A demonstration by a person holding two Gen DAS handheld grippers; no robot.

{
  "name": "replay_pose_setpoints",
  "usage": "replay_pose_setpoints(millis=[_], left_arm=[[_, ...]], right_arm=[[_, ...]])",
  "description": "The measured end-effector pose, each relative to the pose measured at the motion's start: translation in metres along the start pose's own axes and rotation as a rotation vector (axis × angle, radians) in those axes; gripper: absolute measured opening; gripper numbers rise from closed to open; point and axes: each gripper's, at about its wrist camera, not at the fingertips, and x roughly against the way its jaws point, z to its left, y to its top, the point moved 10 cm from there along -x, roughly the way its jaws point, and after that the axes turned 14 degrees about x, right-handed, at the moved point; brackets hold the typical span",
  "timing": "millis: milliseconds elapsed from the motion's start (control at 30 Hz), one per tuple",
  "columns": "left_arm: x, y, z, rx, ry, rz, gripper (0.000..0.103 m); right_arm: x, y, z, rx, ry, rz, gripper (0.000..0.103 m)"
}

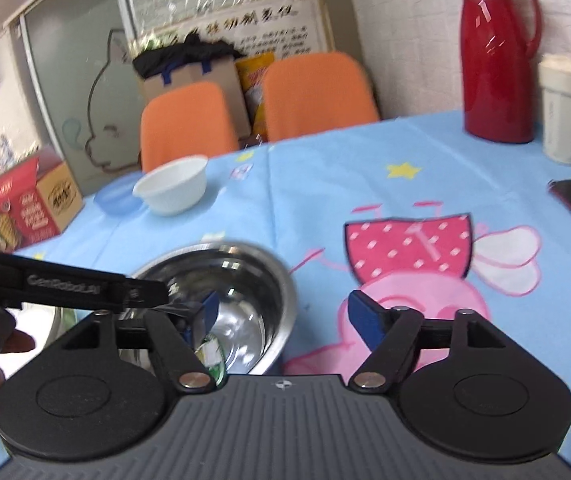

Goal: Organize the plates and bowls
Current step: 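Lift the steel bowl with both tools and carry it toward the stack, then lower the steel bowl onto the plate stack and open both tools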

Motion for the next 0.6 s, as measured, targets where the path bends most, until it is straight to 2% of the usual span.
replay_pose_setpoints(millis=[100,400,600], left_arm=[[0.01,0.006,0.002,0.01,-0.007,-0.019,0.075],[0.025,0.013,0.017,0.022,0.001,-0.048,0.075],[0.021,0.024,0.035,0.033,0.013,-0.049,0.075]], right_arm=[[0.004,0.005,-0.005,0.0,-0.015,-0.013,0.103],[0.001,0.006,-0.001,-0.001,0.016,-0.005,0.103],[-0.004,0.028,0.0,0.053,0.018,-0.024,0.103]])
